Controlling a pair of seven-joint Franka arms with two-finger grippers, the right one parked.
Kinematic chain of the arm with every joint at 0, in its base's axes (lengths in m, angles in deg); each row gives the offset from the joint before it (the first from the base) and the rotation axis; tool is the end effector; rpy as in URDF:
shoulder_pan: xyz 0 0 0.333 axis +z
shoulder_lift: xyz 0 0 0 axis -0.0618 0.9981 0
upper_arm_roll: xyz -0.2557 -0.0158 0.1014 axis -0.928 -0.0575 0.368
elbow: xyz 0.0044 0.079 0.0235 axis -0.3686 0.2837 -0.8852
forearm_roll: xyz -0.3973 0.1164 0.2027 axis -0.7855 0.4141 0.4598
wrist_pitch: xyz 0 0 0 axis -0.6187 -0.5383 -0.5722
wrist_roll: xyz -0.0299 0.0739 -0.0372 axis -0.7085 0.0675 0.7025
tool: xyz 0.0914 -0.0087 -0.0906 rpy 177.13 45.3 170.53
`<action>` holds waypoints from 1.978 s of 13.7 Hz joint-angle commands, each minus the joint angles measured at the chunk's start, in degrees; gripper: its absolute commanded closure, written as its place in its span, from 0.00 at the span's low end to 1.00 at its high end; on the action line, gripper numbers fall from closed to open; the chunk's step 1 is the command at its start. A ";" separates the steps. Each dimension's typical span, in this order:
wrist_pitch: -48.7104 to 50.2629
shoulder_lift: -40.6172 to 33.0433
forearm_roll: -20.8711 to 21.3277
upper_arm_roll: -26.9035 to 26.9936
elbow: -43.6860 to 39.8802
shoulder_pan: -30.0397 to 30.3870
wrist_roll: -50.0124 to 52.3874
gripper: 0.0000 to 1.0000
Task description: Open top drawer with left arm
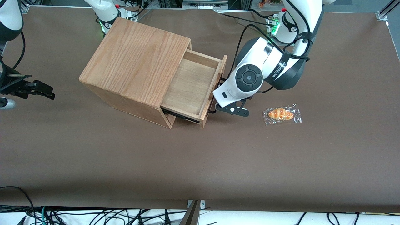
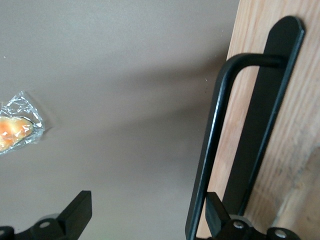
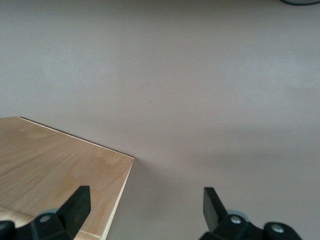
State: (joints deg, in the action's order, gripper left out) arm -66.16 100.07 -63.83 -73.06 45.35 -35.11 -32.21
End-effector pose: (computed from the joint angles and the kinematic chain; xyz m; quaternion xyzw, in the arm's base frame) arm 0.6021 -0.4054 0.3328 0.9819 -0.1074 -0.1543 0.0210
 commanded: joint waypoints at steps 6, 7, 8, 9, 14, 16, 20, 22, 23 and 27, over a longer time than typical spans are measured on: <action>1.00 -4.24 0.01 0.17 0.25 3.52 -1.07 0.00; 1.00 -5.38 0.10 0.35 0.33 4.49 -1.16 0.00; 1.00 -6.35 0.10 0.35 0.25 5.89 -1.07 0.00; 1.09 -7.14 0.19 0.35 0.25 7.47 -1.07 0.00; 1.88 -9.17 1.41 1.05 0.16 13.10 -0.98 0.00; 1.88 -10.04 1.68 1.05 0.16 16.17 -1.07 0.00; 1.88 -11.19 2.47 1.05 -0.28 19.87 -1.07 0.00; 1.97 -11.37 4.57 0.96 -1.16 22.94 -1.25 0.00; 1.97 -11.37 5.37 0.96 -1.16 23.83 -1.68 0.00; 1.88 -13.02 7.57 0.96 -0.81 27.17 -7.29 0.00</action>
State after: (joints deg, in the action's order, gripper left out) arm -64.90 88.98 -57.72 -71.48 44.50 -9.70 -36.19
